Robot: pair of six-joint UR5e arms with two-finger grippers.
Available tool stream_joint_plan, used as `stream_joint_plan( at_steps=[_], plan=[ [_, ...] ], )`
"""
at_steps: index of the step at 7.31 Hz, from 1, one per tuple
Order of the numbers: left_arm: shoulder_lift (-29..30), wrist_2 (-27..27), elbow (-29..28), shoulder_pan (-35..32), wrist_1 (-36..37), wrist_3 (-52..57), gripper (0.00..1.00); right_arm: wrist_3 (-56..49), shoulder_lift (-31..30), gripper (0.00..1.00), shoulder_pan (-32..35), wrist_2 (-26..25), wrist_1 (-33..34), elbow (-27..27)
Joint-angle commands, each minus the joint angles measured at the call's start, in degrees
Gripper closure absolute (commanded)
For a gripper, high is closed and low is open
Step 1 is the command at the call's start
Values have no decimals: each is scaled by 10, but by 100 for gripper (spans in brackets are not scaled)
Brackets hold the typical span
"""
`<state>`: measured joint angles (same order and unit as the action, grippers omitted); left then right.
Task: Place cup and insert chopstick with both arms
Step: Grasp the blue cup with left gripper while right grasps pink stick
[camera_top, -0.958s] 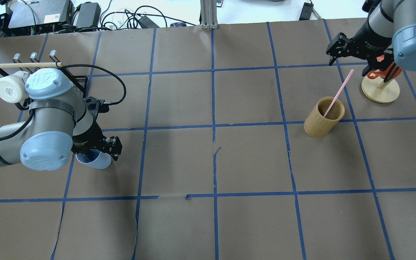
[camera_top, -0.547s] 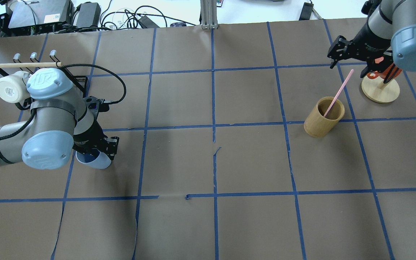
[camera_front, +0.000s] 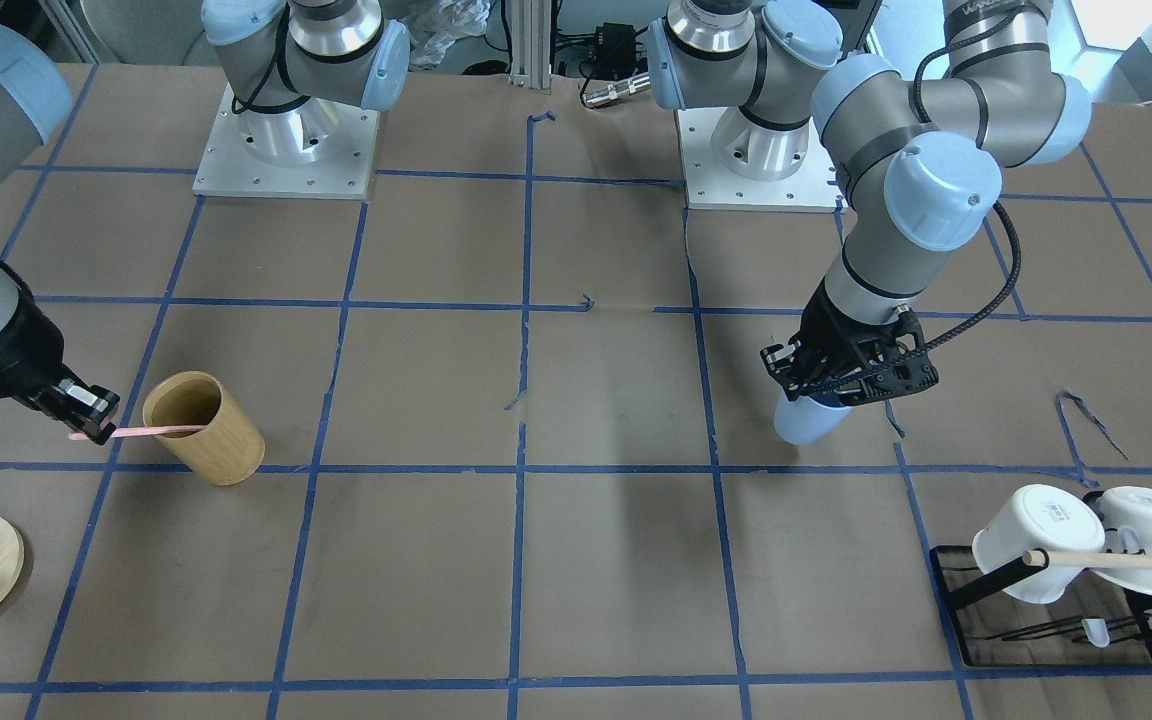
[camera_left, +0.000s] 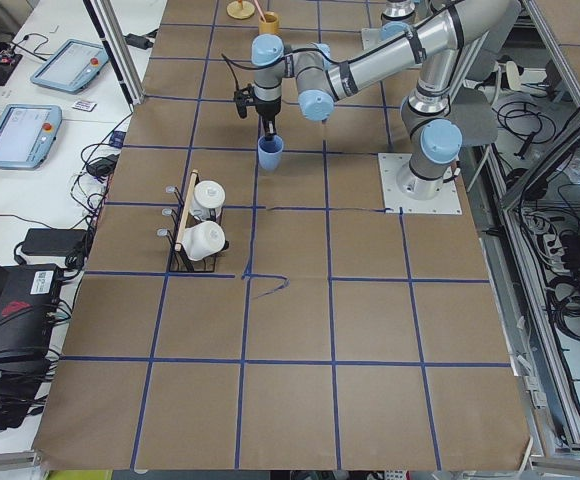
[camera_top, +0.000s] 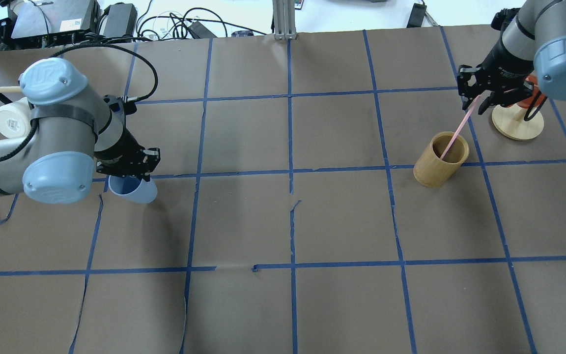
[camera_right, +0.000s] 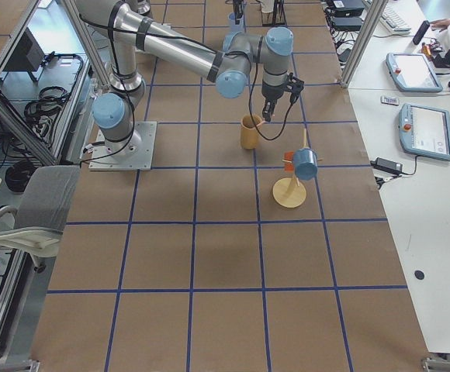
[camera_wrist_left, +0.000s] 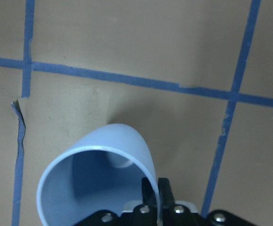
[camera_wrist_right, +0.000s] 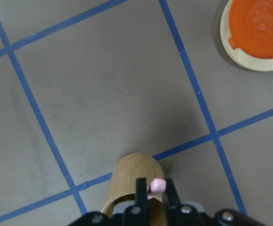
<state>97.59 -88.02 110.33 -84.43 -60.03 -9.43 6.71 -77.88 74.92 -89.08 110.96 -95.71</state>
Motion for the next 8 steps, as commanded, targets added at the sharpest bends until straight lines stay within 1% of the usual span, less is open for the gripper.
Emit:
stream_joint_plan(
  at_steps=[1,3,5,6,7,8],
  plan=[
    [55,12,-81,-79,4,-119,100,-1,-1,78,0,0,1,0],
    [139,11,-184,-148,-3,-216,100,-1,-2,100,0,0,-1,0],
    [221,11,-290,-197,-4,-273,100,-1,-17,100,0,0,-8,12],
    [262,11,-346,-215,-21,-290,100,1,-41,100,1,6,-9,19],
    [293,11,-388,-223,-26,-299,100,1,-53,100,4,9,-13,38],
    [313,11,-413,-231,-26,-300,100,1,-53,100,4,11,-49,67]
  ],
)
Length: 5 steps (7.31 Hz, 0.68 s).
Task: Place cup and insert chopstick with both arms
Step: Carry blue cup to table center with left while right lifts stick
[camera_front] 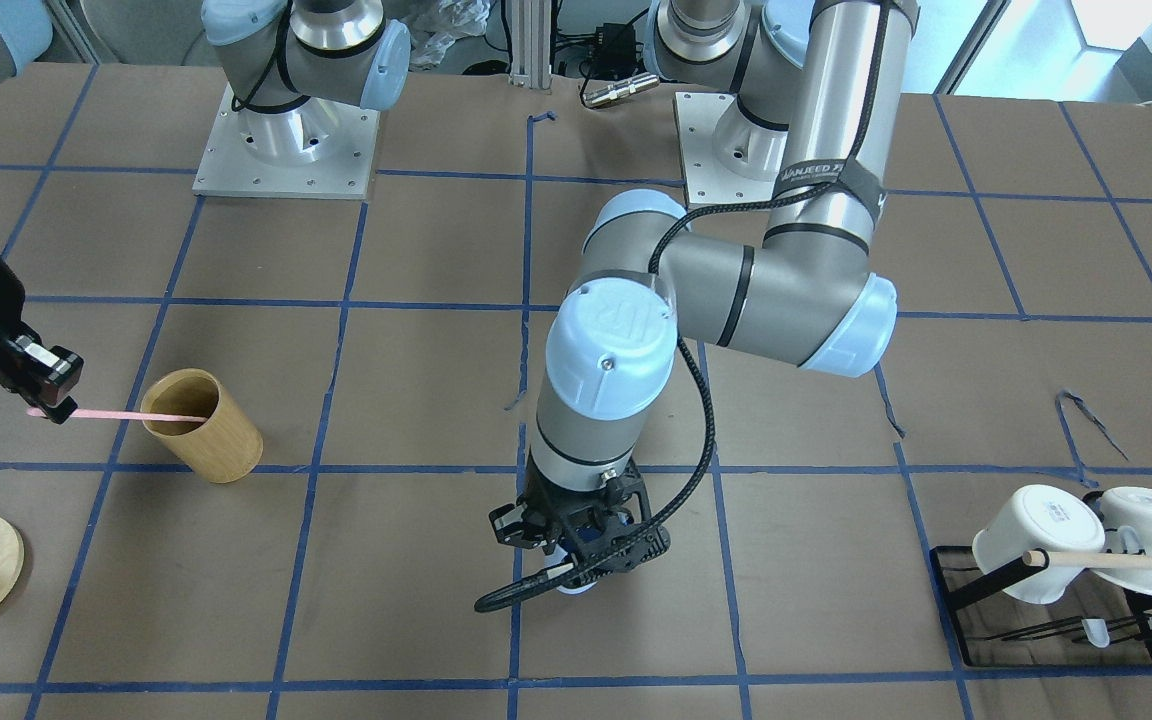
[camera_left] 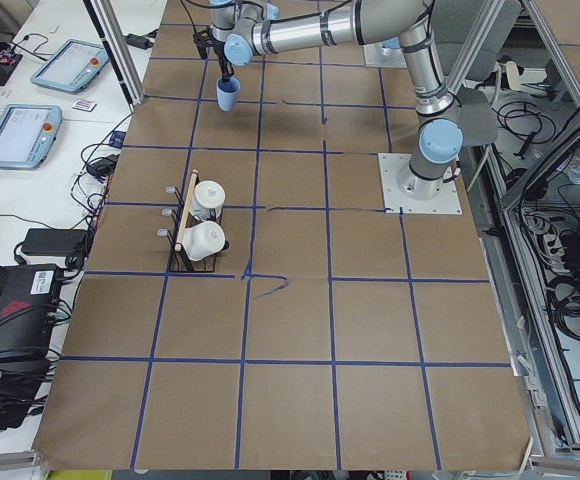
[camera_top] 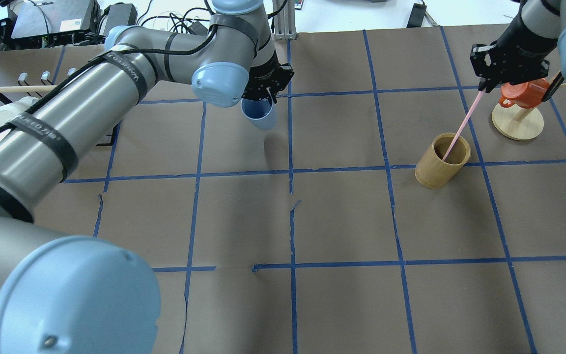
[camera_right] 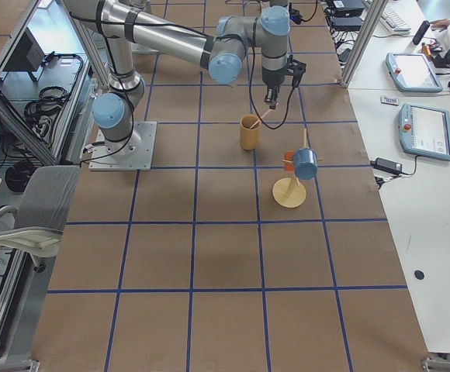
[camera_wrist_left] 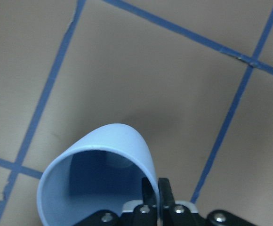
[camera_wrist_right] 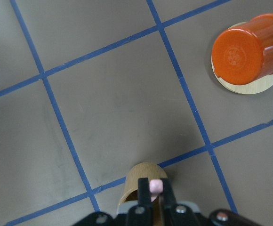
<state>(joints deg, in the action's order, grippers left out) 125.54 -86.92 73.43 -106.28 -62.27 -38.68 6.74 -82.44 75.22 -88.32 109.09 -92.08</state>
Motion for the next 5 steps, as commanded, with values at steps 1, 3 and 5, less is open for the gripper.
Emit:
stream_joint_plan(
  at_steps=[1,3,5],
  plan=[
    [46,6,-54,-19,-8,-8,100,0,-7,100,3,3,-58,69],
    [53,10,-56,-28,-14,-8,100,0,-1,100,11,3,-118,135],
    [52,2,-56,-28,-14,-2,12,5,-1,100,21,4,-128,154]
  ],
)
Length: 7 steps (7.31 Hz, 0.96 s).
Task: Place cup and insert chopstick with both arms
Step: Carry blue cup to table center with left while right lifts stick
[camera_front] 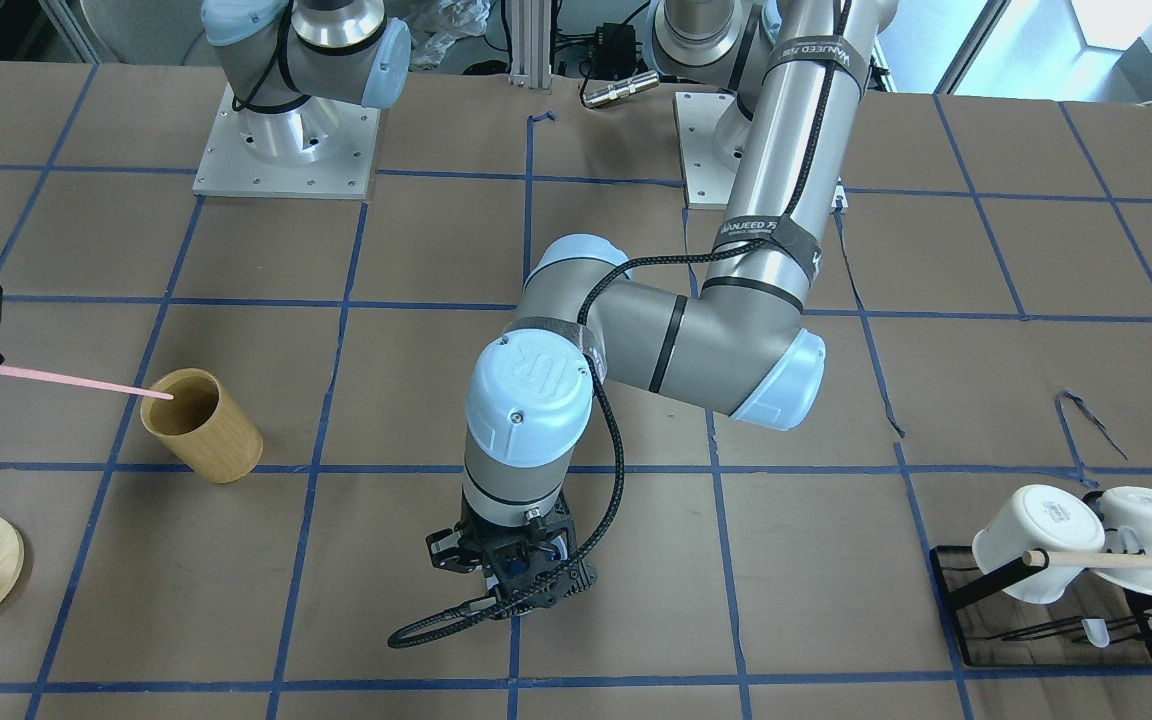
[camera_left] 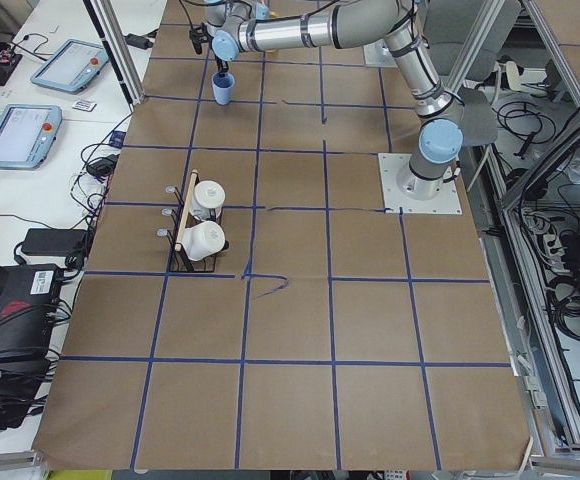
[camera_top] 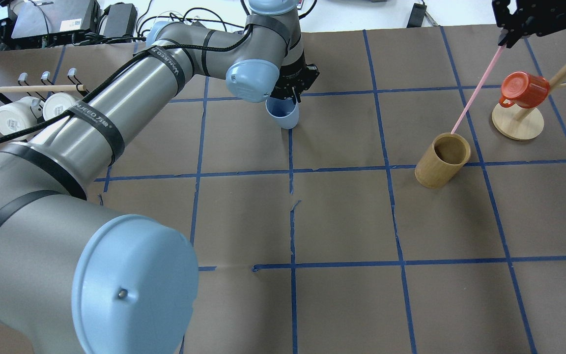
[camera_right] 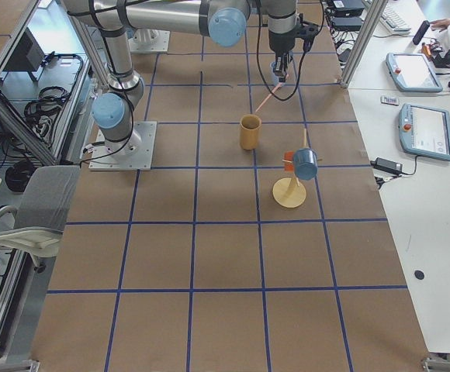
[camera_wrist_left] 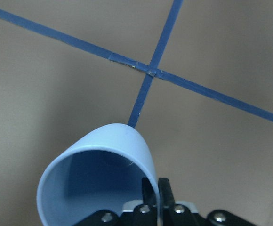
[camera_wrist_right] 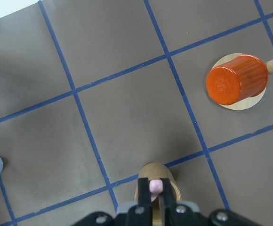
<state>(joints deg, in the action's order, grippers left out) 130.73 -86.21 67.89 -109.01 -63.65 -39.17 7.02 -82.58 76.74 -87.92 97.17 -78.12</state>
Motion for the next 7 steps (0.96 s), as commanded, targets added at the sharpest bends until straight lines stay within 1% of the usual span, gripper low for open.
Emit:
stream_joint_plan(
  at_steps=[1,2,3,4,5,6,7],
  plan=[
    [-12,-13,-3,0,2,5,3,5,1,100,14,2,-7,17],
    [-31,-25,-7,6,-9,24,2,5,7,100,16,17,-9,29],
    [-62,-28,0,14,-56,50,2,5,11,100,24,16,-12,46],
    [-105,-29,11,17,-102,65,1,4,12,100,42,9,-14,52],
    [-157,-29,25,20,-171,86,0,0,15,100,66,8,15,53],
    [-206,-28,50,19,-202,138,0,1,32,100,86,8,60,51],
    [-252,-31,105,20,-203,152,0,8,43,100,105,9,80,48]
  ],
)
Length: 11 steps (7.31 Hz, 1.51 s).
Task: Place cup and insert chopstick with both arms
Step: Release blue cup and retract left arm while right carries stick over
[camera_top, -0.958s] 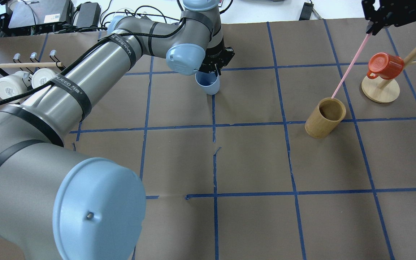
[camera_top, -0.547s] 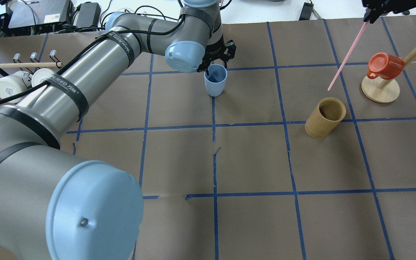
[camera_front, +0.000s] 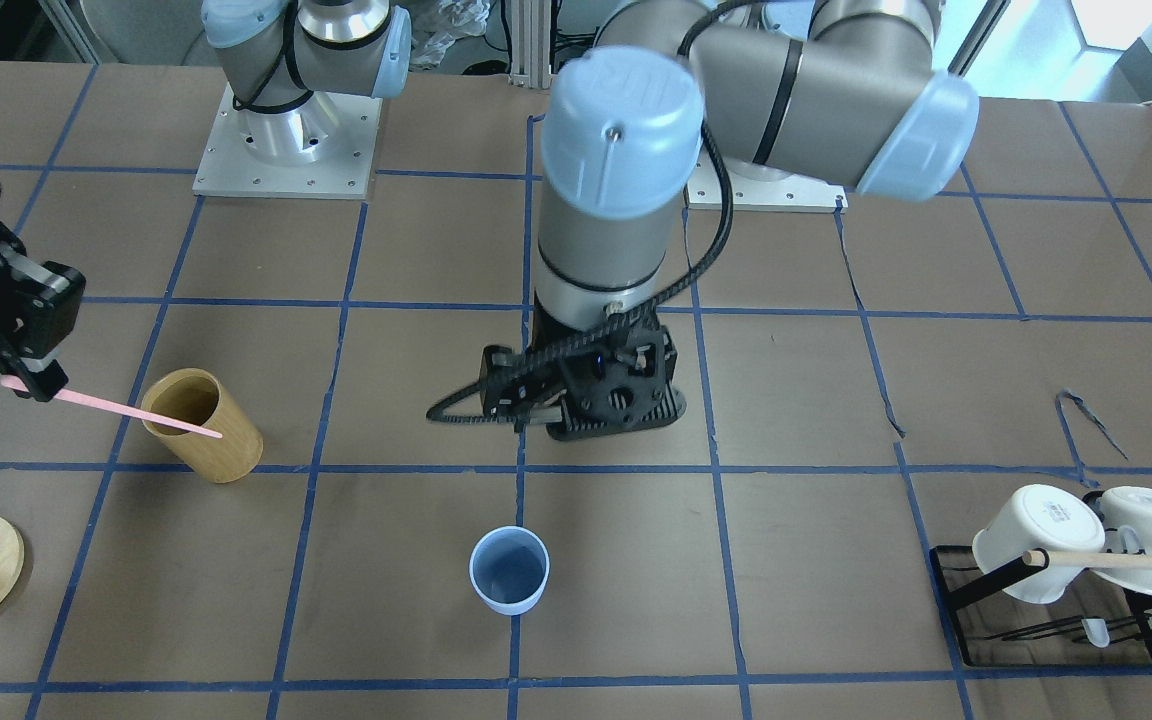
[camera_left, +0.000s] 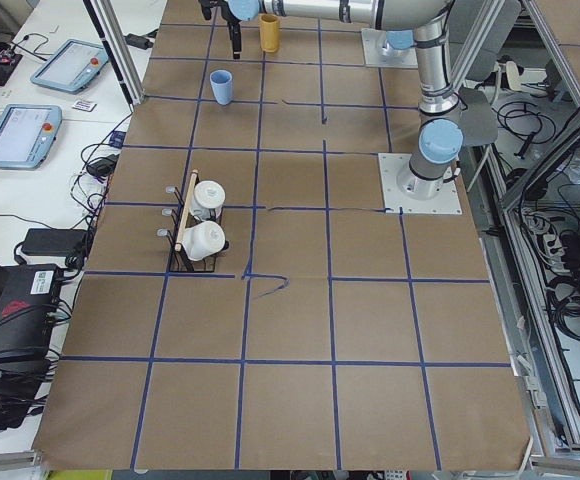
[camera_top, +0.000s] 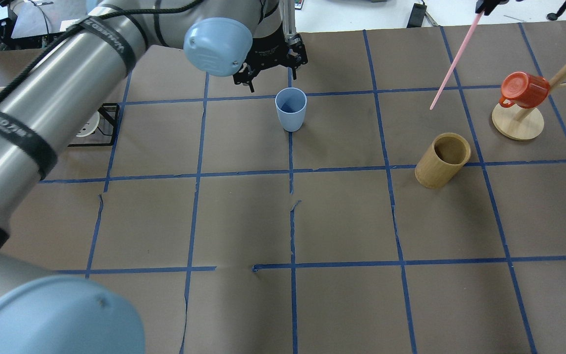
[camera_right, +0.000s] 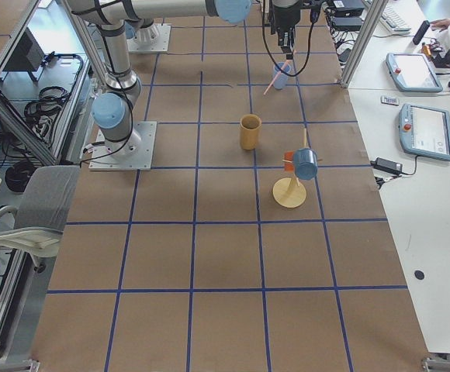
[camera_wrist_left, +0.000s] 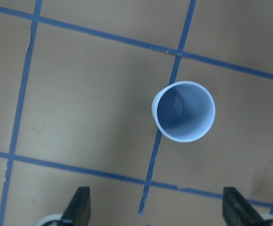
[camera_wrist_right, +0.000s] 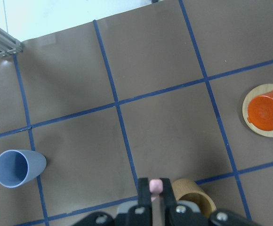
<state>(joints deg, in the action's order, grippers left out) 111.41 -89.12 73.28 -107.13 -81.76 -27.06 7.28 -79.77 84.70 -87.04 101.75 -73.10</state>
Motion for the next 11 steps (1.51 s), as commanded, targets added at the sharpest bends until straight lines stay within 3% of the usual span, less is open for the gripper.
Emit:
stream_joint_plan(
  at_steps=[1,3,4,7,11],
  plan=[
    [-114,-4,105,1,-18,59,0,10,17,100,50,1,37,-11],
    [-190,-17,198,14,-24,81,0,8,16,100,73,6,136,-71],
    [-205,-17,195,37,-36,102,0,0,16,100,85,6,191,-100],
    [-214,-4,154,111,-90,205,0,3,34,100,145,6,294,-121],
    [-219,-7,151,121,-87,214,0,34,68,100,181,-1,336,-116]
  ],
)
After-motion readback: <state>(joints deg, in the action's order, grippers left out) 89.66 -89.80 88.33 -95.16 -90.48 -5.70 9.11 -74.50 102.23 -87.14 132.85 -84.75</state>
